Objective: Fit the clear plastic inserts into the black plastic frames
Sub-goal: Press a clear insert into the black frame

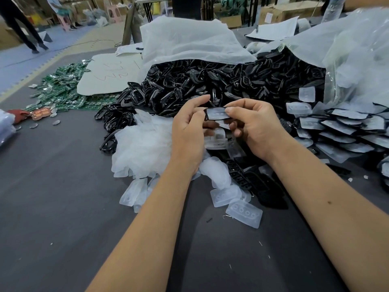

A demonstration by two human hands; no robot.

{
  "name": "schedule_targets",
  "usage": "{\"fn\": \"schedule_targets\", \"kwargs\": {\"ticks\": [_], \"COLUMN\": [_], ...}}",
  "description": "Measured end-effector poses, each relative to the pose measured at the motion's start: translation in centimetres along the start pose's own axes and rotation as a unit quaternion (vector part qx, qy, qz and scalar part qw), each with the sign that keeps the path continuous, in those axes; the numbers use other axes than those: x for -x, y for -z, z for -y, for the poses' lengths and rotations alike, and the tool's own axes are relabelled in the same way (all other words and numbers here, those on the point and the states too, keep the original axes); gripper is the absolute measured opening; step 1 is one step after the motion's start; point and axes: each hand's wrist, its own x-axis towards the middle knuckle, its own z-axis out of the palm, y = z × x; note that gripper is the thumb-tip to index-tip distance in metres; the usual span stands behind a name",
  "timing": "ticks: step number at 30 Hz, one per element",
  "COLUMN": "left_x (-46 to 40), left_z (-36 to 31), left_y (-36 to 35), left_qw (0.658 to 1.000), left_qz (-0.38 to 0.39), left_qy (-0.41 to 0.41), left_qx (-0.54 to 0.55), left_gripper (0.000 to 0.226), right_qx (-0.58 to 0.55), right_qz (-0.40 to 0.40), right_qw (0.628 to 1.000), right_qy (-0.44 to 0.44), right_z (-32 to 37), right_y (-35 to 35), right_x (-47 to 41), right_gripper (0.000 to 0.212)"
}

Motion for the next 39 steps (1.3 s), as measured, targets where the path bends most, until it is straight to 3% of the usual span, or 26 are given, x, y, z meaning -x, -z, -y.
{"fn": "schedule_targets", "kwargs": {"ticks": [3, 8, 21, 35, 37, 39], "left_x": [0.1, 0.2, -0.1, -0.3, -0.3, -0.4], "left_z": [0.1, 0.5, 0.6, 0.5, 0.5, 0.5], "left_y": [0.1, 0.4, 0.6, 0.5, 0.4, 0.4], "left_qw": [1.0, 0.987, 0.984, 0.991, 0.992, 0.992], "left_qz": [-0.012, -0.057, -0.074, -0.075, -0.078, -0.087], "left_qy": [-0.004, -0.073, -0.072, 0.002, 0.008, 0.012], "left_qx": [-0.006, -0.128, -0.145, -0.108, -0.102, -0.089], "left_gripper": [0.03, 0.006, 0.017, 0.019, 0.02, 0.021], "right_qx": [0.018, 0.151, 0.16, 0.163, 0.183, 0.269], "right_qz": [-0.013, -0.007, 0.001, 0.009, 0.006, -0.011], "right_qw": [0.999, 0.979, 0.978, 0.982, 0.976, 0.939], "right_qy": [0.04, 0.137, 0.13, 0.096, 0.122, 0.214], "right_z": [-0.2, -0.7, -1.0, -1.2, -1.2, -1.1], "right_y": [0.2, 0.3, 0.2, -0.1, -0.2, 0.1], "right_x": [-0.1, 0.1, 0.2, -0.1, 0.0, 0.1], "right_gripper": [0.012, 0.009, 0.005, 0.004, 0.004, 0.009]}}
